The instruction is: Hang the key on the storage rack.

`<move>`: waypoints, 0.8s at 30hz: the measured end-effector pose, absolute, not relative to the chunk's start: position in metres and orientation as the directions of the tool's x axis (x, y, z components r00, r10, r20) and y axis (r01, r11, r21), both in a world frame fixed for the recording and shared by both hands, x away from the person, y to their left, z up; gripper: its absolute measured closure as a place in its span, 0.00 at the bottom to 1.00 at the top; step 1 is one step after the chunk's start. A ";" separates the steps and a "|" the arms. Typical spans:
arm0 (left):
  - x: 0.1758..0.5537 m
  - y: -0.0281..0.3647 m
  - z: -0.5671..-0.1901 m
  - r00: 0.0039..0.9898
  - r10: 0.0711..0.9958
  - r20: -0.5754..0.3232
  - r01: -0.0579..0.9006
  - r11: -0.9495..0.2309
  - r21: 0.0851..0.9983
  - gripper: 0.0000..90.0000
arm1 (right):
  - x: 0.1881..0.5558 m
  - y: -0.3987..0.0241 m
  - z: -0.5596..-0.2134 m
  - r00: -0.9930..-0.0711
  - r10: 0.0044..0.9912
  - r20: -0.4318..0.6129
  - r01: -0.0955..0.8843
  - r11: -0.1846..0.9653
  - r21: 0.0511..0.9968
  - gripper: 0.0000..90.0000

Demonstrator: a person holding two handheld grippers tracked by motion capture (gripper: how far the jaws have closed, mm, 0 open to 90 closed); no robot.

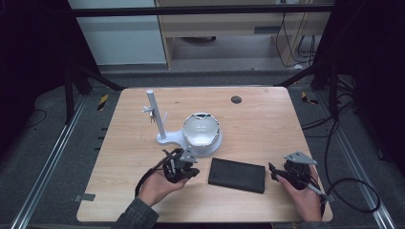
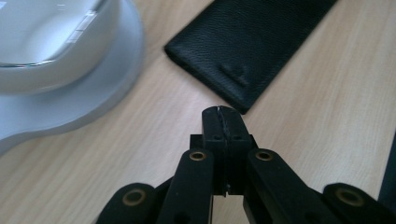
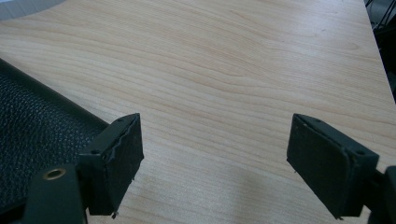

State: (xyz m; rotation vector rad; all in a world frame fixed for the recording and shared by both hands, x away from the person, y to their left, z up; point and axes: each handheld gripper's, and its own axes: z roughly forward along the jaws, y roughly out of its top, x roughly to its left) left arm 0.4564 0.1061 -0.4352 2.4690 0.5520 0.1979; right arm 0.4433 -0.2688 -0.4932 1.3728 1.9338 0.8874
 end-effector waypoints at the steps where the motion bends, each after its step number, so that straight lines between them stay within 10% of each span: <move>1: 0.455 0.102 -0.439 0.906 0.423 0.015 0.337 -0.742 0.579 1.00 | 0.443 -0.269 -0.493 -0.284 0.954 -0.092 0.553 0.241 0.797 0.21; 24: 0.443 0.089 -0.479 0.904 0.427 0.009 0.348 -0.748 0.566 1.00 | 0.446 -0.265 -0.493 -0.306 0.947 -0.096 0.557 0.260 0.789 0.19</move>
